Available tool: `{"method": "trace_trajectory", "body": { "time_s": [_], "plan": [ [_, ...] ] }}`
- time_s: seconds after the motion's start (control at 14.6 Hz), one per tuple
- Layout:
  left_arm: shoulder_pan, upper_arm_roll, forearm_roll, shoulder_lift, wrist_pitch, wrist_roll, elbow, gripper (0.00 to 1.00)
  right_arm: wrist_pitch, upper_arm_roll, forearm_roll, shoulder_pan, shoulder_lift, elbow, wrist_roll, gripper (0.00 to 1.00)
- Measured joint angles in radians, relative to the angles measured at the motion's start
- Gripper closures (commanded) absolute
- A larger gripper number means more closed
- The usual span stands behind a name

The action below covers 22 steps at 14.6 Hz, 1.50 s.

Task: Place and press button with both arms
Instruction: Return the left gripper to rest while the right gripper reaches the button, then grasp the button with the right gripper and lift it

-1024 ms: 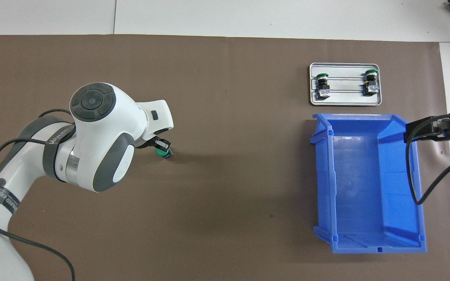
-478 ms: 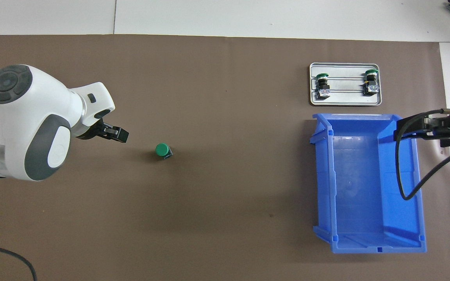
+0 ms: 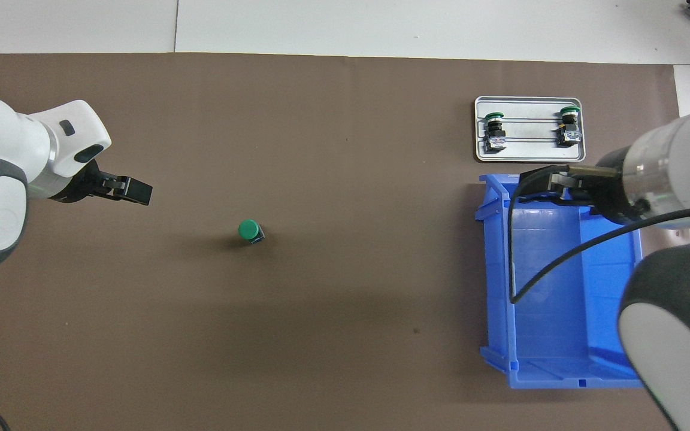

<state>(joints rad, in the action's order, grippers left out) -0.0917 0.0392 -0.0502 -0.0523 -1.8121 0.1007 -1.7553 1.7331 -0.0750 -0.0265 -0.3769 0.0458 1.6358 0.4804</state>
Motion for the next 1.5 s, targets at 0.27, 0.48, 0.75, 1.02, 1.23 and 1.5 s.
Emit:
{"method": "trace_trajectory", "body": {
  "time_s": [0.27, 0.48, 0.75, 1.02, 1.23, 1.5],
  "plan": [
    [0.027, -0.006, 0.0, 0.005, 0.197, -0.015, 0.188, 0.0, 0.209, 0.005, -0.052, -0.149, -0.009, 0.111, 0.055, 0.0],
    [0.033, -0.007, 0.0, -0.006, 0.255, -0.036, 0.261, 0.0, 0.383, 0.005, -0.062, -0.288, -0.077, 0.139, 0.056, 0.0],
    [0.033, -0.005, 0.0, 0.007, 0.25, -0.081, 0.243, 0.0, 0.56, 0.006, -0.06, -0.451, -0.307, 0.014, 0.105, 0.0],
    [0.033, -0.006, 0.027, 0.047, 0.214, -0.059, 0.165, 0.0, 0.668, 0.004, -0.02, -0.472, -0.526, -0.12, 0.076, 0.0],
    [0.033, -0.006, 0.053, 0.057, 0.216, -0.05, 0.155, 0.0, 0.791, 0.004, 0.039, -0.489, -0.66, -0.146, 0.012, 0.0],
    [0.033, -0.006, 0.06, 0.062, 0.218, -0.042, 0.155, 0.0, 0.854, 0.001, 0.046, -0.49, -0.711, -0.168, -0.045, 0.0]
  ]
}}
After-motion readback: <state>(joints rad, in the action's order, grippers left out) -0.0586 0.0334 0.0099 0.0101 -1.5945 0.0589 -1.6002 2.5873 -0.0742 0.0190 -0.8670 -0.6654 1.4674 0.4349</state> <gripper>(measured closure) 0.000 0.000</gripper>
